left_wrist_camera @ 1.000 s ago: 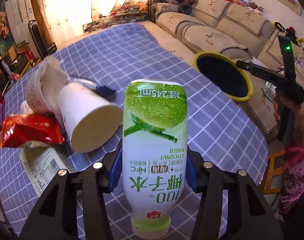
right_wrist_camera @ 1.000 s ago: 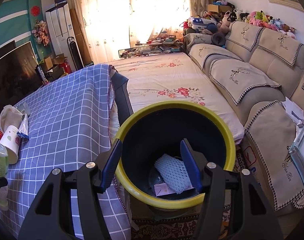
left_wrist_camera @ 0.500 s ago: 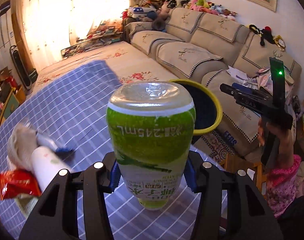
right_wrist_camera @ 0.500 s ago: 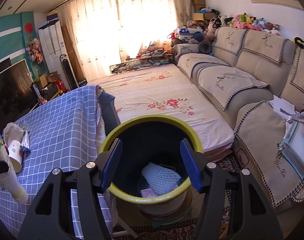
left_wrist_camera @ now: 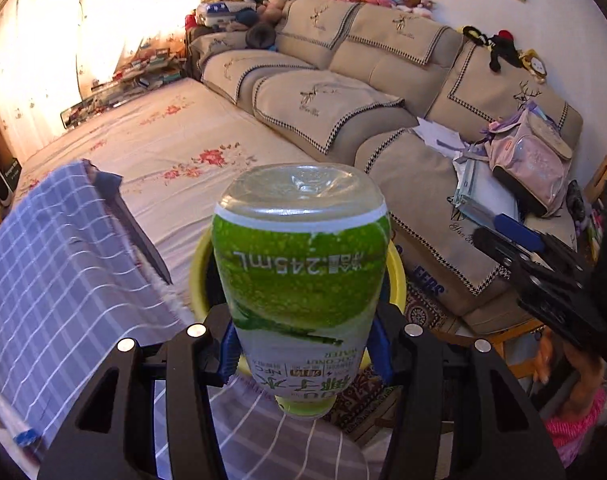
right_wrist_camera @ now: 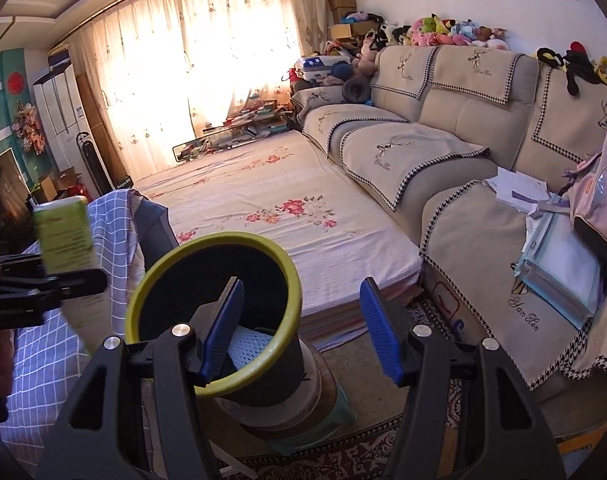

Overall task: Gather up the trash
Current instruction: 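Carry the bottle over the bin and open the left tool, then reach to the white paper cup and grasp it with the right tool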

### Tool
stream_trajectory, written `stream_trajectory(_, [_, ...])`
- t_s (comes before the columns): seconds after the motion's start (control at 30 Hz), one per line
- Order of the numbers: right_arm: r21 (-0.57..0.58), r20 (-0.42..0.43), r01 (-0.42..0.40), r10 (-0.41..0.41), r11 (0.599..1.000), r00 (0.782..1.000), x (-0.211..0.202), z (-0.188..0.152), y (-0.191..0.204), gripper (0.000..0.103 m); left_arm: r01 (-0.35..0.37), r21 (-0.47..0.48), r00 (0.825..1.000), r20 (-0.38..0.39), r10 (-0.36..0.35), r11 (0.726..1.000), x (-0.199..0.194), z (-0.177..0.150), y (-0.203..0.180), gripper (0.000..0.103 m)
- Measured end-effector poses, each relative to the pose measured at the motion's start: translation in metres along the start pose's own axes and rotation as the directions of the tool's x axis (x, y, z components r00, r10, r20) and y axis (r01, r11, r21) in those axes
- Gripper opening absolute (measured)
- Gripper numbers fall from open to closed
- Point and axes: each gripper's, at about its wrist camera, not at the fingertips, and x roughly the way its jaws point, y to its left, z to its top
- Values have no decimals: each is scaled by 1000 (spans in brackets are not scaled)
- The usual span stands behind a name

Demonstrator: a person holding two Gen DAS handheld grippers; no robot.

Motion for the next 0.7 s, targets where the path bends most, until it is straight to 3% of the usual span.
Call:
stream_trajectory(0.17, [14,-24,1,-1,1000,1000,11,-3,-7,58,-22,-7,998,-62,21,1000,51,5,-4,52])
stream_trajectory(0.27, [15,-30,-1,2,1000,1000,12,-4,-7,58,-41,-9,998,-52,41,999,59,6,-2,61])
stream_trajectory(0.33, [14,-28,-6,6,1000,1000,11,-3,-5,58,-53,-18,998,-38,52,998,54,5,-1,62])
stream_trajectory(0.5, [1,-20,-24,24,1000,1000,5,-3,7,60,-67,-11,997,34,68,998,8,-7,5,66])
stream_trajectory(0.7, [-46,-33,-60,58,997,998,2,-4,39,61,-87,-81,984,150,98,993,-79,-39,37,74])
